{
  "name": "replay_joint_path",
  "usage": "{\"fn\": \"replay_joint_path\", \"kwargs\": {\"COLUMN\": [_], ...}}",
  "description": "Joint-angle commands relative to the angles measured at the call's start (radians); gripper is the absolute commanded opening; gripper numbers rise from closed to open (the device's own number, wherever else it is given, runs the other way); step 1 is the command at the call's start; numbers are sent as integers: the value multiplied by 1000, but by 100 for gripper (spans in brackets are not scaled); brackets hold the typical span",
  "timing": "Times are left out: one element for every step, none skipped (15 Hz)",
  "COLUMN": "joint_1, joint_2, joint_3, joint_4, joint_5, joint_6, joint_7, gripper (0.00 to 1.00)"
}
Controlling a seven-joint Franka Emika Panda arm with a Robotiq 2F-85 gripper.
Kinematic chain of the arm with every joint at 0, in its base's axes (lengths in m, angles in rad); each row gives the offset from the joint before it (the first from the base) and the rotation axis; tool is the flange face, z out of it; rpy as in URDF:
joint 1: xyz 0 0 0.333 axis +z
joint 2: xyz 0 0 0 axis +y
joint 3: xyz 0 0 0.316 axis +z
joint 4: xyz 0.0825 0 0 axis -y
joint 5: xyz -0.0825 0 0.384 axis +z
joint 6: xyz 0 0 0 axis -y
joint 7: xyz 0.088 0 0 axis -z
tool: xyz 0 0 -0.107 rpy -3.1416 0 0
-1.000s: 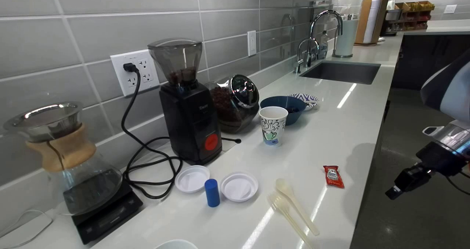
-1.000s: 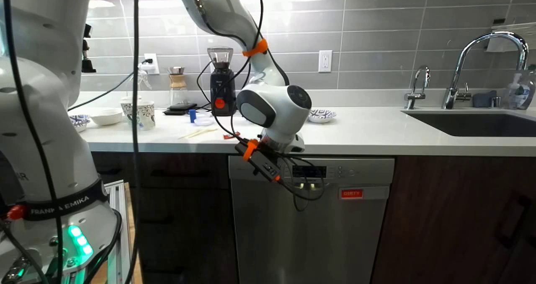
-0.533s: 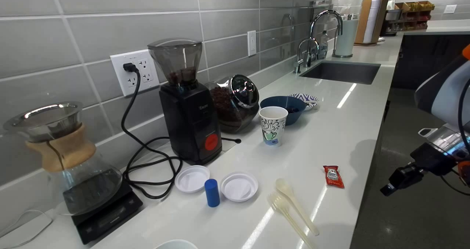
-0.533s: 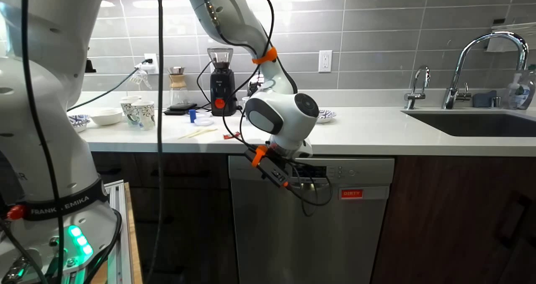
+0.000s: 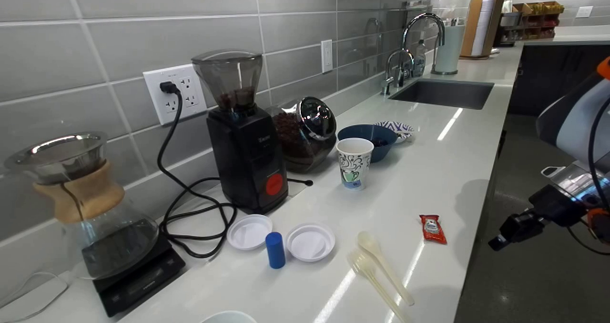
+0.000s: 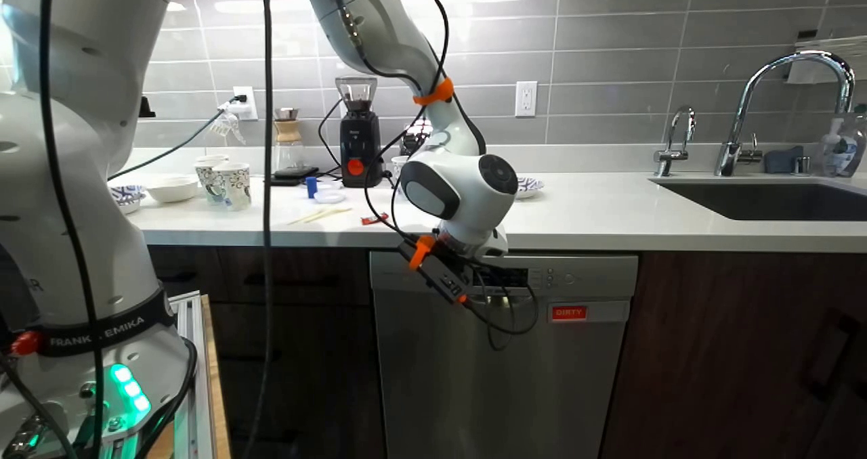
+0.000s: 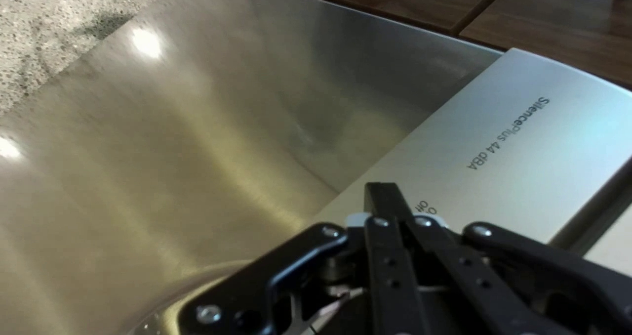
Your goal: Press a button on the dishwasher
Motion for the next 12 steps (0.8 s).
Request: {"fn": "replay_joint_path", "kwargs": {"joint_1": [-14,-15,-15,-15,-13,-10,-7,-7,-7,-8,-9,-14], "joint_2": [20,21,21,21,21,21,22,25,27,28,28,27], "joint_3": [18,21,23,25,26,27,26,26,28,31,35,45], "joint_4": [19,20,21,22,23,24,24,25,27,28,27,28], "joint_5": [42,55,68,80,91,104,111,116,122,129,140,166], "joint_6": [-10,-7,-7,-11,-7,-5,1,5,11,5,3,-8], "joint_7": [-6,-12,-14,-14,-16,-18,-23,-29,-36,-39,-46,-64], "gripper": [0,0,0,0,0,0,0,0,0,0,0,0]}}
